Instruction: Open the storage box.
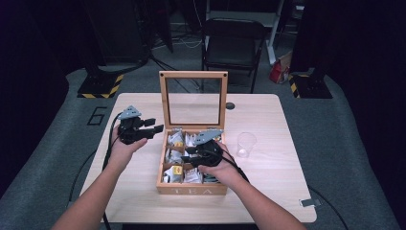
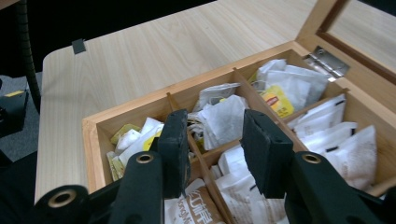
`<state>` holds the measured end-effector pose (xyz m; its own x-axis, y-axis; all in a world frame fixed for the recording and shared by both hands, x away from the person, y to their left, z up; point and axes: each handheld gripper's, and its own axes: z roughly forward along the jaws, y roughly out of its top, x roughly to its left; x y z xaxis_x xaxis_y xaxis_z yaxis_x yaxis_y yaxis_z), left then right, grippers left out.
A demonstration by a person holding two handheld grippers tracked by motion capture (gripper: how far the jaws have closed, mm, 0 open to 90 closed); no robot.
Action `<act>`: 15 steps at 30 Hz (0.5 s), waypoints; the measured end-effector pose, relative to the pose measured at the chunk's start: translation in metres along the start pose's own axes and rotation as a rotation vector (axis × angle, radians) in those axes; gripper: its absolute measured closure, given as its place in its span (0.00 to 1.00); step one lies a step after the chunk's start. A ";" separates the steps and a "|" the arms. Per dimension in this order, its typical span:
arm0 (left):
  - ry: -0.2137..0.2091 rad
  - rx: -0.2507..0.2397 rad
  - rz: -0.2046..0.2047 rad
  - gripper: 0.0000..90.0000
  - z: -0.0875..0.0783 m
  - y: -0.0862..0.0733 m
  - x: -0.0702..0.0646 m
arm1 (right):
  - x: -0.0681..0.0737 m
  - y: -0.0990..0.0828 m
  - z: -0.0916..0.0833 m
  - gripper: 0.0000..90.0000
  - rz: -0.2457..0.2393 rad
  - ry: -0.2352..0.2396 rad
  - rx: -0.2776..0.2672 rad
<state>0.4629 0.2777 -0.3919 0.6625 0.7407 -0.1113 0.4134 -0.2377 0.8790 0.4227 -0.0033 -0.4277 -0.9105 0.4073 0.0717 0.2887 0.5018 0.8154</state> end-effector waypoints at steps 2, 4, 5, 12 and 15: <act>-0.001 -0.002 -0.003 0.54 0.000 0.000 0.000 | 0.002 0.001 0.003 0.68 -0.005 0.010 0.009; 0.002 -0.010 -0.003 0.54 0.001 0.000 -0.001 | 0.004 0.001 0.006 0.68 -0.009 0.014 0.013; 0.000 -0.006 0.000 0.54 0.001 0.000 -0.001 | 0.005 0.001 0.007 0.68 -0.006 0.018 0.016; 0.004 -0.005 -0.003 0.54 0.001 -0.001 -0.001 | 0.008 0.001 0.015 0.70 -0.011 0.027 0.025; 0.005 -0.004 -0.010 0.54 0.000 -0.001 0.000 | 0.008 0.002 0.018 0.70 -0.008 0.037 0.023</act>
<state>0.4622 0.2778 -0.3930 0.6552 0.7461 -0.1181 0.4176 -0.2275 0.8797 0.4215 0.0140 -0.4359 -0.9229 0.3752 0.0870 0.2880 0.5223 0.8027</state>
